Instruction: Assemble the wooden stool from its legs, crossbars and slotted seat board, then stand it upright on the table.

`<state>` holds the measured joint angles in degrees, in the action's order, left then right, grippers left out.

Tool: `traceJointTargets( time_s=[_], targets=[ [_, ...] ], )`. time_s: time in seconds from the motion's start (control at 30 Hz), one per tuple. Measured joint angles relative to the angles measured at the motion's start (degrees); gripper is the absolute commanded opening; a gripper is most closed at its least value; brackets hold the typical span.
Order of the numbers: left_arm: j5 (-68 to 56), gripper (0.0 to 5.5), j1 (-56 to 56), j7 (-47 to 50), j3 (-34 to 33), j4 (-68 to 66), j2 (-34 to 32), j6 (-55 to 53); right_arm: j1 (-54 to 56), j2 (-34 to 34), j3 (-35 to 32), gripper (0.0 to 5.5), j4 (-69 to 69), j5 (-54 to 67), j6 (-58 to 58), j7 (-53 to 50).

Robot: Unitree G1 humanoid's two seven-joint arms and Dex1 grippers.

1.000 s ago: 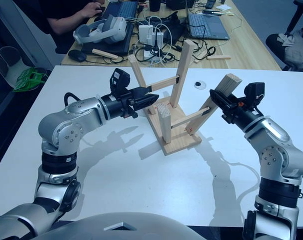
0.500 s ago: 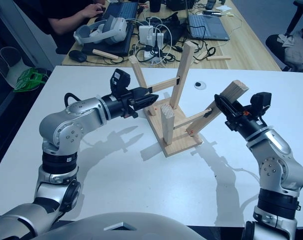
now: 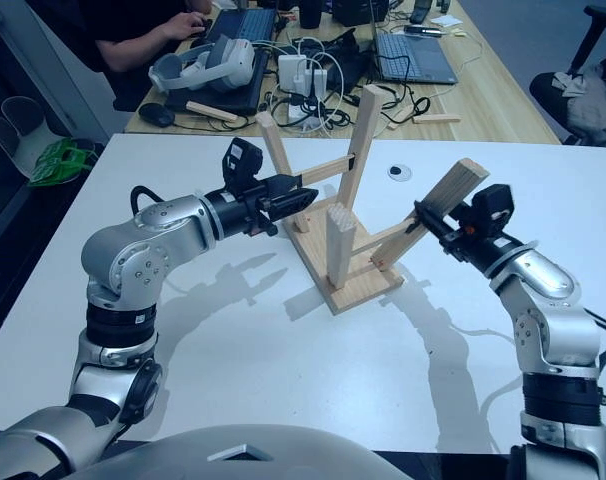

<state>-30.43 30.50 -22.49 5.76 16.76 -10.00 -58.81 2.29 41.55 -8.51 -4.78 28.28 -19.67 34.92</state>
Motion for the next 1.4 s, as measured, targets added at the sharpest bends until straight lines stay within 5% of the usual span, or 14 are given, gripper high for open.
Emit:
traceJointTargets(
  time_s=[0.2, 0.47, 0.8, 0.9, 1.0, 1.17, 1.4],
  targets=[
    [0.0, 2.28, 0.0, 0.8, -0.2, 0.0, 0.9, 1.1, 1.1, 6.6, 2.9, 3.35, -0.7, -1.1, -1.4, 2.3],
    [0.0, 2.28, 0.1, 1.5, -1.9, -1.3, 1.7, 3.6, 2.7, -2.6, -3.4, 3.35, -0.1, 6.8, -7.8, -3.6],
    [-0.2, 2.28, 1.3, 4.8, -8.0, -2.1, 6.4, 15.4, 23.7, -6.6, -6.0, 3.35, -10.6, 5.3, -8.6, -14.0],
    [1.8, 2.28, 3.3, 14.1, -17.4, -5.2, 9.9, 29.4, 23.0, -5.2, -1.3, 2.79, -17.4, 8.9, -16.5, -10.9],
    [5.3, 2.28, 3.2, 20.3, -21.6, -7.8, 10.3, 36.7, 9.1, -2.6, 5.2, 2.2, -19.6, 11.2, -32.6, -10.1],
    [6.2, 2.28, 3.1, 23.0, -21.6, -8.5, 10.6, 38.2, 9.6, -3.5, -0.2, 1.23, -21.7, 15.9, -45.3, -15.5],
    [6.2, 2.28, 1.9, 24.3, -21.3, -9.3, 11.1, 38.3, 11.4, -14.7, -4.9, 0.06, -22.6, 16.3, -32.3, -16.9]
  ],
)
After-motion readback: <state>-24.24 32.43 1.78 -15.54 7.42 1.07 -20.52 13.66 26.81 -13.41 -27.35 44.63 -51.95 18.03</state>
